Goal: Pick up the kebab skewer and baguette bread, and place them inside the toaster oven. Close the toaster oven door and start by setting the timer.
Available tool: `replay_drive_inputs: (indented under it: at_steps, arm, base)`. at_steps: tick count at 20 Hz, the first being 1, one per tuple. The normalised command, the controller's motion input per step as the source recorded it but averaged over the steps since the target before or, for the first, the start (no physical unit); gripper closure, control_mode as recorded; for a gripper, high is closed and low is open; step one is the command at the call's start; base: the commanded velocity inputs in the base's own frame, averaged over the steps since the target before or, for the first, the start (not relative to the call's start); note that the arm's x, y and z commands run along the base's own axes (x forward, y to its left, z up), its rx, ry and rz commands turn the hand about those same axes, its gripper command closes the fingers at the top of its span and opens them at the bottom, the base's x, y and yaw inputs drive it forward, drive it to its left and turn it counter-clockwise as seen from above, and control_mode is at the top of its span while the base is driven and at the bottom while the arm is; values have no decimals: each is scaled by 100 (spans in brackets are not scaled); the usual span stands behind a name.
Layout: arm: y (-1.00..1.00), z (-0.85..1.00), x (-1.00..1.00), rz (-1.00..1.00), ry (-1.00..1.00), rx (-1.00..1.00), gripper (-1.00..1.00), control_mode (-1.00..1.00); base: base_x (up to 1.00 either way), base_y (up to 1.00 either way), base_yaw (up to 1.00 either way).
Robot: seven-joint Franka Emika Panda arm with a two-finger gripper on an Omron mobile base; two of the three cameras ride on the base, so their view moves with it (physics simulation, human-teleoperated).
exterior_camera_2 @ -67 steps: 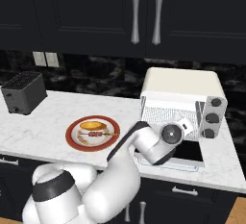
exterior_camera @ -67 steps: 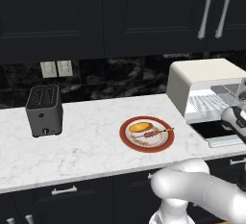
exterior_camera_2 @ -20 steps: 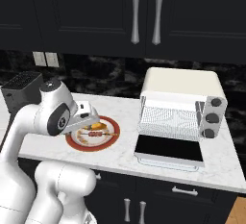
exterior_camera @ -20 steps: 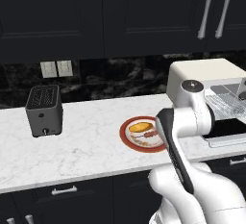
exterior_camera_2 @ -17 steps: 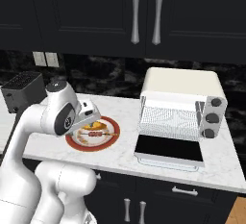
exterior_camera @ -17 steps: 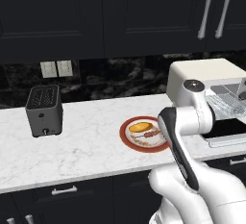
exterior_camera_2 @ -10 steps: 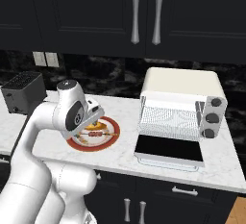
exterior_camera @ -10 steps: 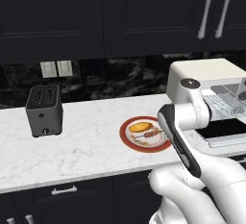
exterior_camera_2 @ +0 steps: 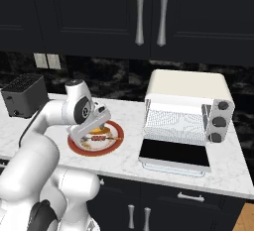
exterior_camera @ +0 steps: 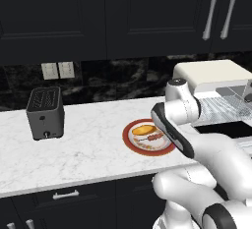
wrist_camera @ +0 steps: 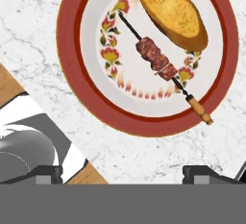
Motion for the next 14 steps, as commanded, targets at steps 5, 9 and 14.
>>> replay_drive_inputs:
  at_steps: [5,9,14]
  arm:
    - [-3,-43,31,0,0,0,-100,-100]
    - [-8,-51,27,0,0,-2,-100,-100]
    - [-13,-27,31,0,0,-1,-100,-100]
  base:
    - [0,0,0]
    - [0,0,0]
    - [0,0,0]
